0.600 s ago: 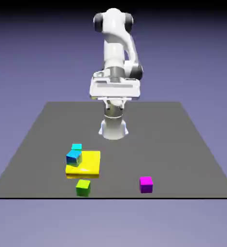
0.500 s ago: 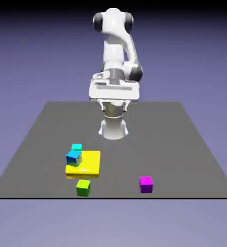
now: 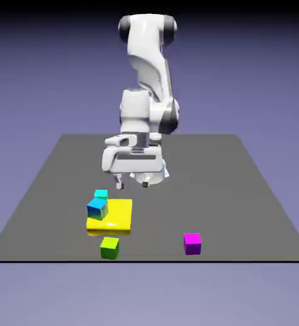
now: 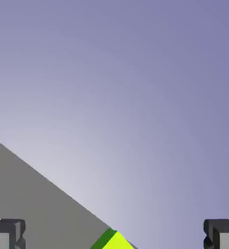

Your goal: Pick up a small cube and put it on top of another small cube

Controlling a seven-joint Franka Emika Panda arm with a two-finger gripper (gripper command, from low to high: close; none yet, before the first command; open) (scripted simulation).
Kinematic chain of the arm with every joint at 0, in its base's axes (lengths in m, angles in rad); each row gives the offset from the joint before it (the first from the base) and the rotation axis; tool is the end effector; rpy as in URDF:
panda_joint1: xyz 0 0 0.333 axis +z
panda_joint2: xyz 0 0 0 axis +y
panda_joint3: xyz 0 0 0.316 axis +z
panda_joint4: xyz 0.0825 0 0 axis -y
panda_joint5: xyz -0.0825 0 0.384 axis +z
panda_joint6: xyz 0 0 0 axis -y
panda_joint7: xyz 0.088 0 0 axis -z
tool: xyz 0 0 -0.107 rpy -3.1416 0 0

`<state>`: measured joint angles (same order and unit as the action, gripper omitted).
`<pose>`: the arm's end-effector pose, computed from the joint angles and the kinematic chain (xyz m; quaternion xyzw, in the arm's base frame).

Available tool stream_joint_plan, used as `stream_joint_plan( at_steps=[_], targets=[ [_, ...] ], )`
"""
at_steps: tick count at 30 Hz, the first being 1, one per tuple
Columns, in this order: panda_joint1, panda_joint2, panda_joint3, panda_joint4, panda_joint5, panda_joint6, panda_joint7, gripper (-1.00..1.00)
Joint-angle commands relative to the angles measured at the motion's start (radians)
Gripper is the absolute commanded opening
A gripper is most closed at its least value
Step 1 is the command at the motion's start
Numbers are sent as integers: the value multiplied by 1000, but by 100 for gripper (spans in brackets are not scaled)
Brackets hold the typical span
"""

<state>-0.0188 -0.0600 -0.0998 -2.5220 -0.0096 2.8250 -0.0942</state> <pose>0.4858 -0.0573 0.3376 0.9836 -0.0082 0.1794 0.0185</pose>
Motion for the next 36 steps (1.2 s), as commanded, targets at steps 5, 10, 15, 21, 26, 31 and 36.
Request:
stream_joint_plan(
  at_steps=[5, 10, 15, 21, 26, 31, 36],
  targets=[
    [-5, 133, -26, 75, -3, -55, -218, 0],
    [-12, 266, -52, 150, -5, -110, -435, 0],
    [-20, 398, -78, 225, -8, -166, -652, 0],
    [-40, 540, -66, 267, 13, -94, -720, 0],
    [-45, 572, -61, 274, 19, -68, -724, -100],
    [-21, 431, -84, 244, -8, -179, -706, -100],
    [94, 374, 4, 233, -51, -239, -489, -100]
  ],
)
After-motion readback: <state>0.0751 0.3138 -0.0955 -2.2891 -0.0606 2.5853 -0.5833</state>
